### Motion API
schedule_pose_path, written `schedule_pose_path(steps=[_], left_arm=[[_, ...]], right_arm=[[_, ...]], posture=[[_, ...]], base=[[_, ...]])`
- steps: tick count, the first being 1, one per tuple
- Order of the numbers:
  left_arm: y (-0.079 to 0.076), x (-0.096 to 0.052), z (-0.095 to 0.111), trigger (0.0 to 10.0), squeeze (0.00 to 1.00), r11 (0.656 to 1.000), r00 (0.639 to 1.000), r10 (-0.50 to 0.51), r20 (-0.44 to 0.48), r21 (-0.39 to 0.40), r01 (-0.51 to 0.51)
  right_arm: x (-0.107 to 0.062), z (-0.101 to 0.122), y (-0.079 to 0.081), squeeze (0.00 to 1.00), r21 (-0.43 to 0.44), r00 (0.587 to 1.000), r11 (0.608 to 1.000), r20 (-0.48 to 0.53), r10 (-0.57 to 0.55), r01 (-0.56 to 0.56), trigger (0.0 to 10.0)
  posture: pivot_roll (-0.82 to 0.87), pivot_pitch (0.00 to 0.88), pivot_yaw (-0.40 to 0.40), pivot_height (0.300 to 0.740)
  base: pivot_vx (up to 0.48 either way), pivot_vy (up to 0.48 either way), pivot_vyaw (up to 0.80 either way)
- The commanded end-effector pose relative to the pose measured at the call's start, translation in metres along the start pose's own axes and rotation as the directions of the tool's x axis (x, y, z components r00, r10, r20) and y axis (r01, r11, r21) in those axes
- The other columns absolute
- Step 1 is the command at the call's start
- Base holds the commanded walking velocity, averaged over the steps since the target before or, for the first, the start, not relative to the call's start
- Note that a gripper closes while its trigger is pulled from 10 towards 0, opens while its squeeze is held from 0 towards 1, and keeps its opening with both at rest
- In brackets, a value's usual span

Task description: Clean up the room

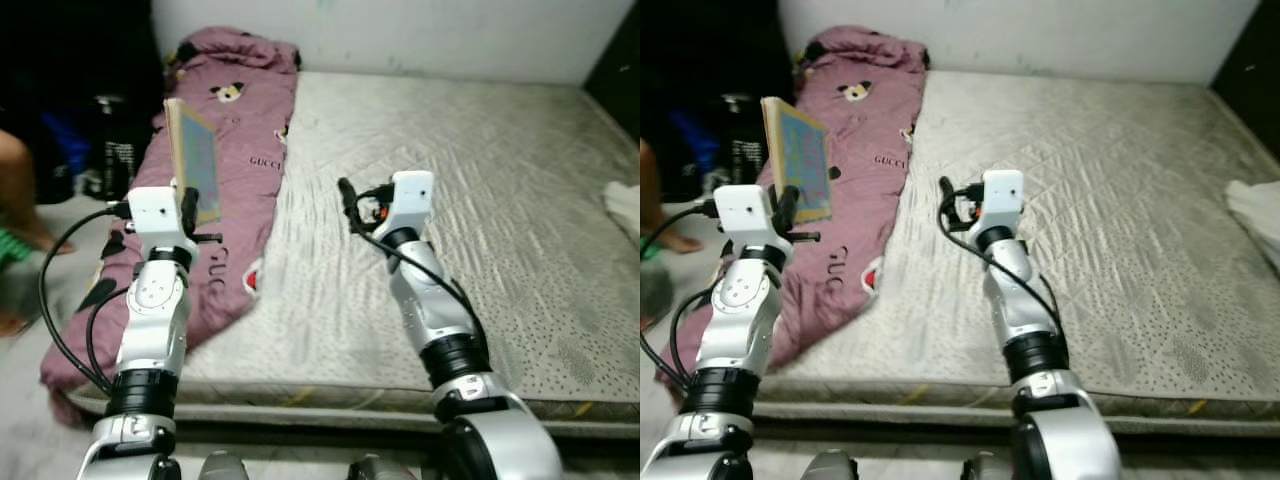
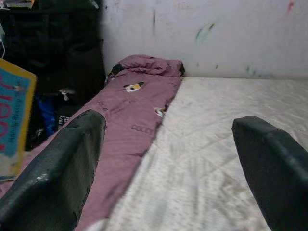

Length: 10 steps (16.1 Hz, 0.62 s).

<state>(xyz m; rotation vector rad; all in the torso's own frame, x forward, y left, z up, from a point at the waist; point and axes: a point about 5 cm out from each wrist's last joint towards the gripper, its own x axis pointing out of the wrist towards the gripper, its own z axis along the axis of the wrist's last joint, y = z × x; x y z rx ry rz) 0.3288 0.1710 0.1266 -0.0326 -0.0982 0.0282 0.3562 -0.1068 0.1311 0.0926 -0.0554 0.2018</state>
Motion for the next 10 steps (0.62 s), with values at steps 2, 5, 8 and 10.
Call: schedule_pose_path(steps=[2, 5, 8, 10], left_arm=[[-0.0054, 0.0042, 0.0106, 10.0, 0.0, 1.0, 0.998, -0.026, 0.05, 0.006, 0.025], [-0.0056, 0.0047, 0.0108, 10.0, 0.0, 1.0, 0.998, -0.024, 0.051, 0.004, 0.024], [-0.0065, 0.0041, 0.0126, 10.0, 0.0, 0.999, 0.997, -0.012, 0.072, -0.038, 0.015], [-0.0062, 0.0043, 0.0123, 10.0, 0.0, 1.0, 0.997, -0.01, 0.071, -0.023, 0.012]], right_arm=[[0.002, 0.0031, 0.0004, 0.0, 0.004, 1.0, 1.0, 0.011, -0.003, 0.003, 10.0], [0.0023, 0.0025, 0.0, 0.0, 0.001, 1.0, 1.0, 0.01, -0.003, 0.003, 10.0], [0.0024, 0.0022, -0.0009, 0.0, 0.001, 1.0, 1.0, 0.008, -0.004, 0.004, 10.0], [0.0023, 0.0017, -0.0011, 0.0, 0.004, 1.0, 1.0, 0.007, -0.007, 0.007, 10.0]], posture=[[-0.06, 0.0, -0.006, 0.74], [-0.06, 0.0, -0.007, 0.74], [-0.06, 0.0, -0.009, 0.74], [-0.06, 0.0, -0.01, 0.74]], base=[[0.0, -0.407, 0.0], [0.0, -0.405, 0.0], [0.0, -0.23, 0.0], [0.0, 0.0, 0.0]])
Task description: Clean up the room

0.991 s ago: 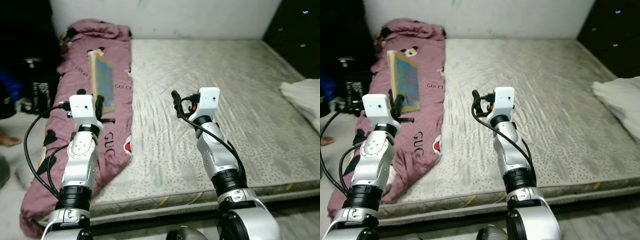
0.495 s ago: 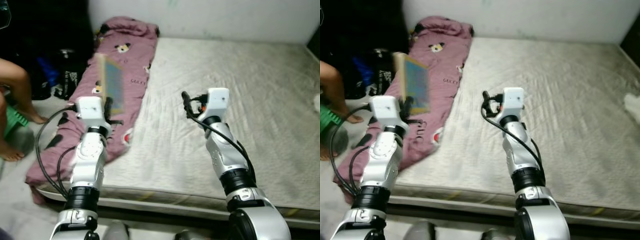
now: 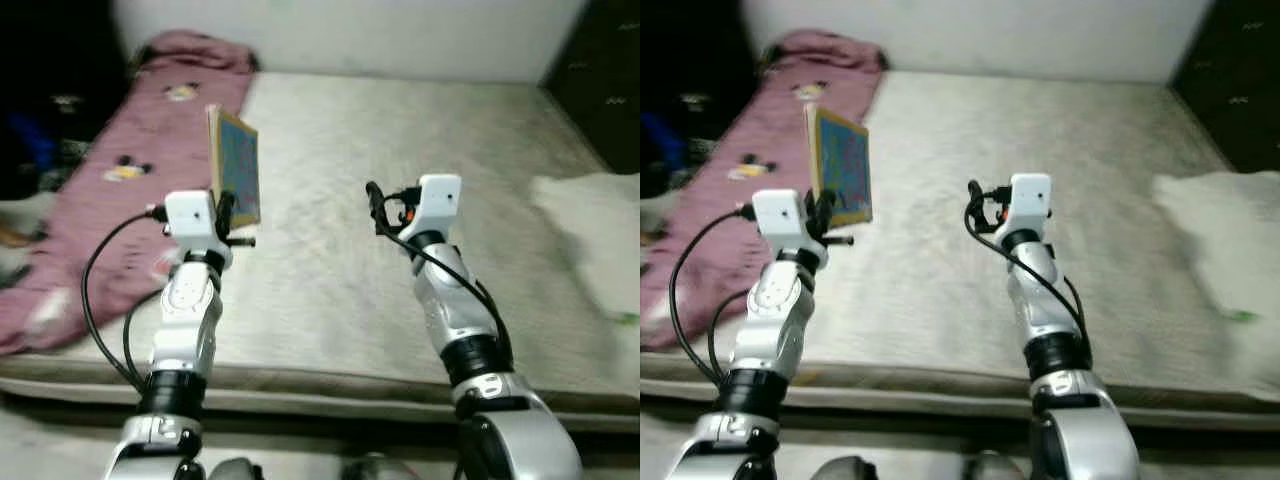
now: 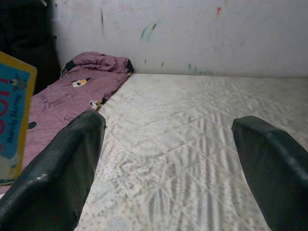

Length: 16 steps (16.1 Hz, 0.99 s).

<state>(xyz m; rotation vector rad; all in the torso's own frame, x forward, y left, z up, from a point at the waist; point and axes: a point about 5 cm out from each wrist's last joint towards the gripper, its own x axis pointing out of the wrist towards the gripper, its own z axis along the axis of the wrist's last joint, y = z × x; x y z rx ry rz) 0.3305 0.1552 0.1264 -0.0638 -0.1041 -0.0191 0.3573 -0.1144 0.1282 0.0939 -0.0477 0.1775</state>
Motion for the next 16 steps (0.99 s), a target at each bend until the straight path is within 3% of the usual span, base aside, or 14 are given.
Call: schedule_pose_path(steps=[1, 5, 9, 13, 16], left_arm=[[0.0096, 0.0029, 0.0134, 10.0, 0.0, 0.999, 0.997, 0.037, 0.068, 0.01, -0.038], [0.0111, 0.0041, 0.014, 10.0, 0.0, 0.996, 0.996, 0.062, 0.069, 0.053, -0.065], [0.0107, 0.0049, 0.0141, 10.0, 0.0, 0.999, 0.998, 0.022, 0.059, 0.024, -0.024], [0.0096, 0.0048, 0.0135, 10.0, 0.0, 1.0, 0.998, 0.016, 0.059, 0.008, -0.017], [0.0088, 0.0051, 0.0135, 10.0, 0.0, 1.0, 0.998, 0.014, 0.058, 0.005, -0.014]], right_arm=[[0.0026, 0.0039, 0.0067, 0.0, 0.003, 1.0, 1.0, 0.013, 0.016, -0.016, 10.0], [0.0027, 0.0038, 0.0057, 0.0, 0.012, 1.0, 1.0, 0.015, 0.01, -0.01, 10.0], [0.003, 0.0031, 0.0049, 0.0, 0.023, 1.0, 1.0, 0.004, 0.003, -0.004, 10.0], [0.0033, 0.0039, 0.0043, 0.0, 0.028, 1.0, 1.0, 0.008, 0.003, -0.003, 10.0], [0.0036, 0.004, 0.004, 0.0, 0.026, 1.0, 1.0, 0.008, 0.003, -0.003, 10.0]], posture=[[-0.06, 0.0, -0.011, 0.74], [-0.06, 0.0, -0.011, 0.74], [-0.06, 0.0, -0.013, 0.74], [-0.06, 0.0, -0.015, 0.74], [-0.06, 0.0, -0.015, 0.74]], base=[[0.0, 0.0, 0.0], [0.0, 0.0, 0.0], [0.0, 0.0, 0.0], [0.0, -0.203, -0.78], [0.0, -0.277, -0.17]])
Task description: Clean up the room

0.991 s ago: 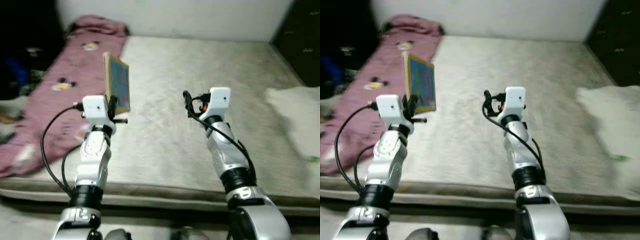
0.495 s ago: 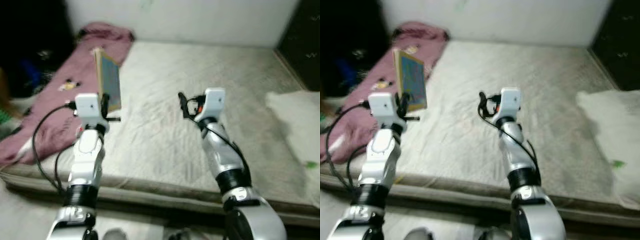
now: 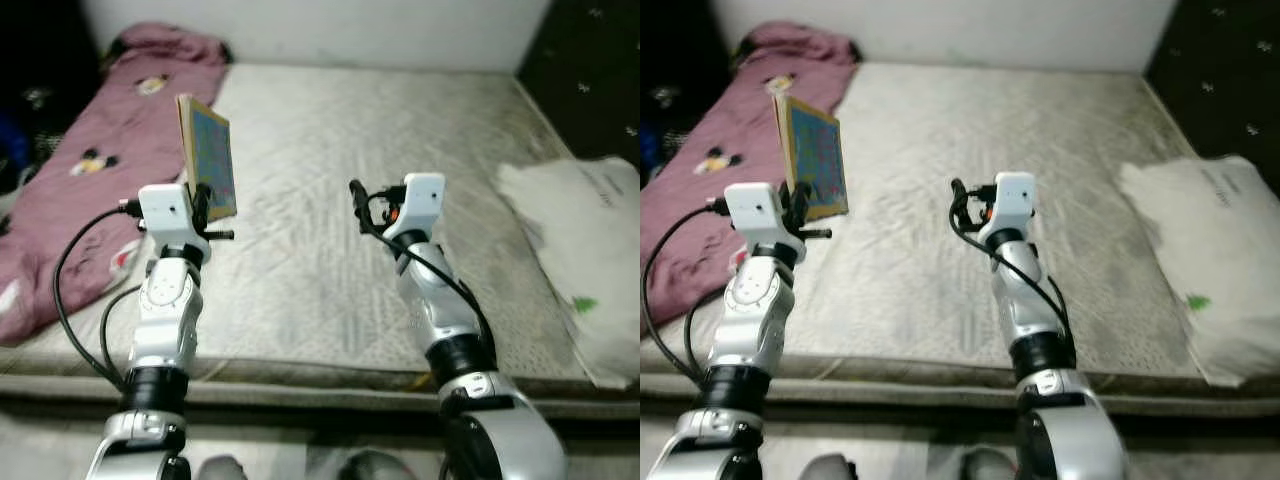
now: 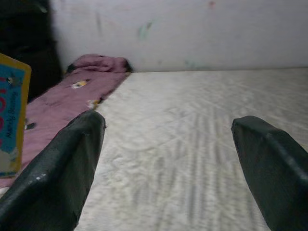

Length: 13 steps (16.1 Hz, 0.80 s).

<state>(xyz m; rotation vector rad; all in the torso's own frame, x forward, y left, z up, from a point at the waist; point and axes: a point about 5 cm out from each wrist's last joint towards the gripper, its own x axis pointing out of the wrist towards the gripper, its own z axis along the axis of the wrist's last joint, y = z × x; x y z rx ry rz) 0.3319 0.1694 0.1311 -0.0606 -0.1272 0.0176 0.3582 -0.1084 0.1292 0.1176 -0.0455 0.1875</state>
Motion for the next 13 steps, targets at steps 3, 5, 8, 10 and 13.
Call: schedule_pose_path(steps=[3, 5, 8, 10, 13], left_arm=[[-0.0055, 0.0032, 0.0079, 10.0, 0.0, 1.0, 0.999, -0.022, 0.034, -0.001, 0.023], [-0.0057, 0.0031, 0.0079, 10.0, 0.0, 1.0, 0.999, -0.023, 0.034, -0.002, 0.023], [-0.0061, 0.0029, 0.0075, 10.0, 0.0, 1.0, 0.999, -0.022, 0.032, -0.003, 0.022], [-0.0062, 0.003, 0.0074, 10.0, 0.0, 1.0, 0.999, -0.023, 0.032, -0.005, 0.023], [-0.0045, 0.0037, 0.0081, 10.0, 0.0, 1.0, 0.999, 0.003, 0.046, -0.008, -0.002]], right_arm=[[0.0013, 0.0036, -0.0016, 0.0, -0.002, 1.0, 1.0, 0.009, -0.006, 0.006, 10.0], [0.0012, 0.0036, -0.0017, 0.0, -0.002, 1.0, 1.0, 0.009, -0.007, 0.007, 10.0], [0.0011, 0.0029, -0.0021, 0.0, -0.004, 1.0, 1.0, 0.005, -0.007, 0.007, 10.0], [0.0012, 0.0029, -0.0023, 0.0, -0.006, 1.0, 1.0, 0.004, -0.007, 0.007, 10.0], [0.0014, 0.0026, -0.0023, 0.0, -0.013, 1.0, 1.0, 0.001, -0.004, 0.004, 10.0]], posture=[[-0.07, 0.0, -0.015, 0.74], [-0.07, 0.0, -0.015, 0.74], [-0.07, 0.0, -0.015, 0.74], [-0.07, 0.0, -0.017, 0.74], [-0.07, 0.0, -0.02, 0.74]], base=[[0.0, -0.291, 0.0], [0.0, -0.292, 0.0], [0.0, -0.292, 0.0], [0.0, -0.292, 0.0], [0.0, 0.0, 0.0]])
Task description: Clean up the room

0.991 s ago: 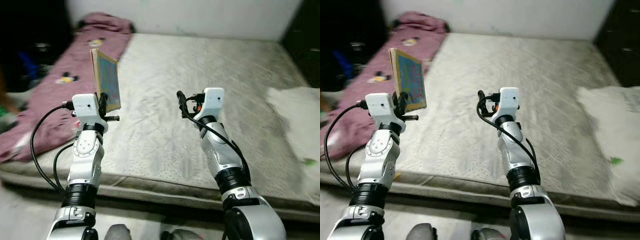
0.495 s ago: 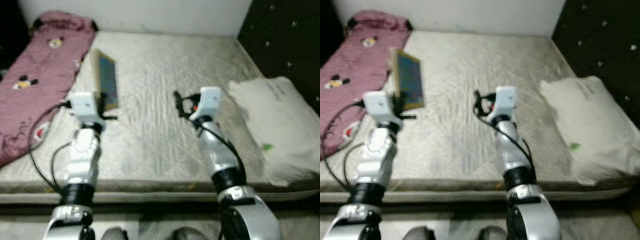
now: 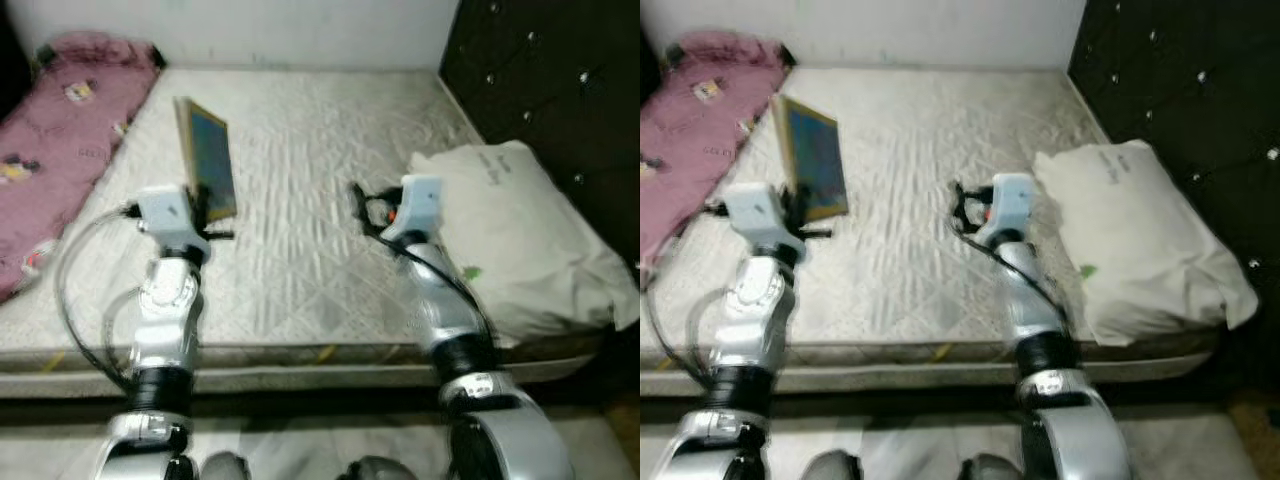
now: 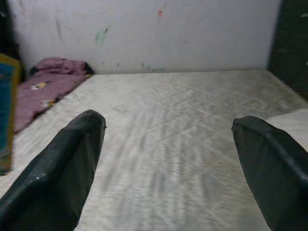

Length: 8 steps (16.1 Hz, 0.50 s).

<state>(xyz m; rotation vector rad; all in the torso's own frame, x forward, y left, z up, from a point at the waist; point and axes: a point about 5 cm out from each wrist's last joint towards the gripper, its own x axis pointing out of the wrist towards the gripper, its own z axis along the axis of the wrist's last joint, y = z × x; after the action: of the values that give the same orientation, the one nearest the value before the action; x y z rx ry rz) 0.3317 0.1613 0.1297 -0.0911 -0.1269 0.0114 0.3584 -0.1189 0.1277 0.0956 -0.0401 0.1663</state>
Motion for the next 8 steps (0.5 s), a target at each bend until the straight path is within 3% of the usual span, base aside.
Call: schedule_pose_path(steps=[1, 8], left_arm=[[0.003, 0.004, 0.01, 10.0, 0.0, 1.0, 0.999, 0.009, 0.045, 0.023, -0.01], [0.014, 0.006, 0.012, 10.0, 0.0, 1.0, 0.998, -0.018, 0.059, 0.022, 0.016]], right_arm=[[0.003, 0.003, 0.008, 0.0, 0.009, 1.0, 1.0, 0.007, 0.018, -0.018, 10.0], [0.003, 0.003, 0.008, 0.0, 0.0, 1.0, 1.0, 0.007, 0.023, -0.023, 10.0]], posture=[[-0.07, 0.0, -0.02, 0.74], [-0.07, 0.0, -0.025, 0.74]], base=[[0.0, 0.0, 0.0], [0.0, 0.0, 0.0]])
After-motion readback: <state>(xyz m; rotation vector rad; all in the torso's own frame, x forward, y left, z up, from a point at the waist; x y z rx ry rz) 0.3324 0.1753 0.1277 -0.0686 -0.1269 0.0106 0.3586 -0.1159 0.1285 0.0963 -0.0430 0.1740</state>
